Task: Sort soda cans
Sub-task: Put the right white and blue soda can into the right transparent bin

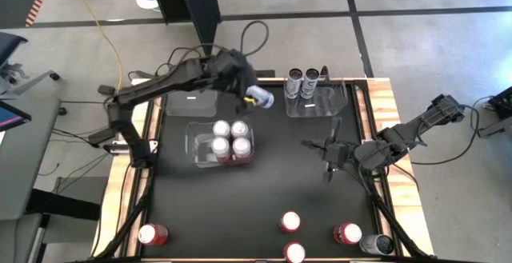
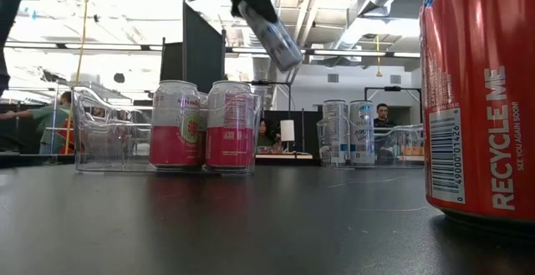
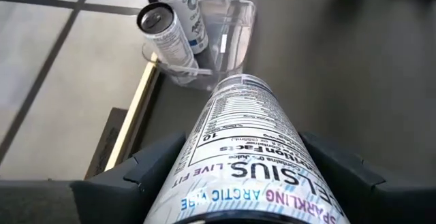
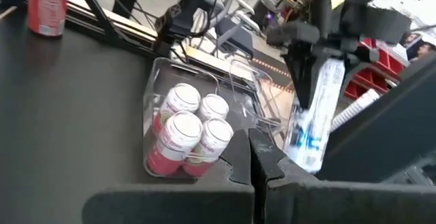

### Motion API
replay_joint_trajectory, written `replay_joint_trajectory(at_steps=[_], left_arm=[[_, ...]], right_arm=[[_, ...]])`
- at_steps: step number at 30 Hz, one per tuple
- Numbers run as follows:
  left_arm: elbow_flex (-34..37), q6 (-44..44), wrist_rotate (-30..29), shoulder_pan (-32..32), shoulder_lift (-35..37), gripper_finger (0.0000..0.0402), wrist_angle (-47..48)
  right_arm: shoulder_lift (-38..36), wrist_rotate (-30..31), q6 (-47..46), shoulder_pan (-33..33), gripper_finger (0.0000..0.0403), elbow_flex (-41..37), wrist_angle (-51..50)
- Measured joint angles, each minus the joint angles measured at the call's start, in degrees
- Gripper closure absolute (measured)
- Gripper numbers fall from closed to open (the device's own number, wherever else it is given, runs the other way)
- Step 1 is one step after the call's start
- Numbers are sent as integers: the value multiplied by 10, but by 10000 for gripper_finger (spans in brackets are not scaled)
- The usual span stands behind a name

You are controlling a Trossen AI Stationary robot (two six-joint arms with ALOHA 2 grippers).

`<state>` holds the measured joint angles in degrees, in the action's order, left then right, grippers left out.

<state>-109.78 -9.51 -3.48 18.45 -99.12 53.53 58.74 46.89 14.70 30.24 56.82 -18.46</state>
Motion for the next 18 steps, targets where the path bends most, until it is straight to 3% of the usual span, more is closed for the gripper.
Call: replay_joint_trajectory(at_steps=[8,14,18], left_arm=[[-18,-68,79,37,-83,147,-60],[-112,-121,92,34,-155,147,-52],[-212,-150,94,31,-204,147,-3]], right_arm=[[0,24,-64,0,403,0,-55],[0,28,-111,0,403,0,-77],[0,56,-135,-2,403,0,-77]])
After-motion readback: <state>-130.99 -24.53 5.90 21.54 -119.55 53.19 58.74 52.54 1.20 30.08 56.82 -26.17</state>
